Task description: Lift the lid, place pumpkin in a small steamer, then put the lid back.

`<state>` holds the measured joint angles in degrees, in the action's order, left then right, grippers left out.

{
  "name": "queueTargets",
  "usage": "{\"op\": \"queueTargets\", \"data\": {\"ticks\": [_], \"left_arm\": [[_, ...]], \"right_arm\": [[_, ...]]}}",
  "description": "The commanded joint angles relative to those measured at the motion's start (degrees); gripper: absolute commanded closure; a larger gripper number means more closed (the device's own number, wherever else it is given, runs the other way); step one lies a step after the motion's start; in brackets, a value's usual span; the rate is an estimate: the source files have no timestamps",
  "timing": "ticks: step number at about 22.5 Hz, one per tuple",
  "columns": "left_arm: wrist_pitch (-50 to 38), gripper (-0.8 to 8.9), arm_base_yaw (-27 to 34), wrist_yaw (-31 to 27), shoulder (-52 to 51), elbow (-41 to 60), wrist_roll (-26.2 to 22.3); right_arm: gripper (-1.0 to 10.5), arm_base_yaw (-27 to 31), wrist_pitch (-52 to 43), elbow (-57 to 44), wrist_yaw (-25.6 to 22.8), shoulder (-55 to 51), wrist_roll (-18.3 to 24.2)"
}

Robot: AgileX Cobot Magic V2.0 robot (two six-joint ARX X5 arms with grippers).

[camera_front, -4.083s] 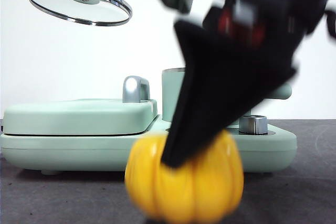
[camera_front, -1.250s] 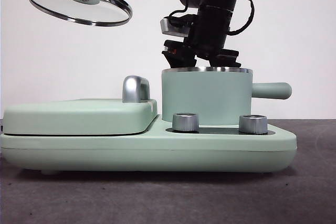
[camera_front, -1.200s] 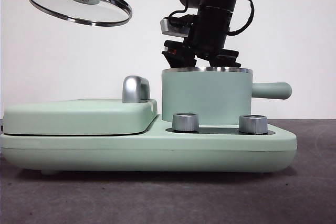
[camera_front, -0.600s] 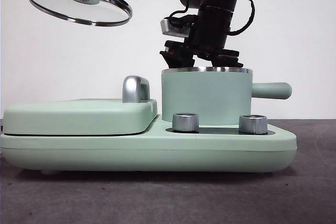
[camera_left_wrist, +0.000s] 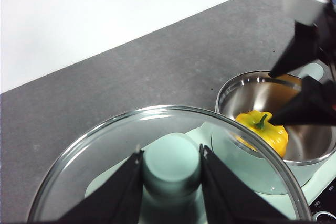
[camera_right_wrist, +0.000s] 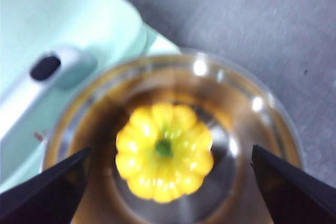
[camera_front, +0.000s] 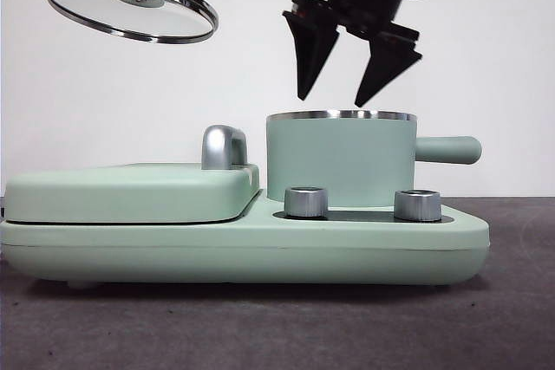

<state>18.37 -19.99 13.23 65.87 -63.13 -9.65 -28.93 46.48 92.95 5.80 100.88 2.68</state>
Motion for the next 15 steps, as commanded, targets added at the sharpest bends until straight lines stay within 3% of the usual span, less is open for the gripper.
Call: {"op": "queueTargets", "data": {"ticks": [1, 10, 15], "left_arm": [[-1.5, 8.03, -0.2, 0.1, -0.3, -0.9, -0.1], [-1.4, 8.04, -0.2, 0.1, 0.0, -0.9, -0.1], [-1.3, 8.04, -1.0, 0.1, 0.5, -0.9, -0.1]], "right_arm": [[4.9, -0.6, -8.4, -8.3, 0.1, -6.3, -4.0], [4.9, -0.6, -27.1, -44.8, -3.8, -33.3, -6.7], [4.9, -0.6, -28.4, -55.1, -6.6, -44.7, -6.8]]}}
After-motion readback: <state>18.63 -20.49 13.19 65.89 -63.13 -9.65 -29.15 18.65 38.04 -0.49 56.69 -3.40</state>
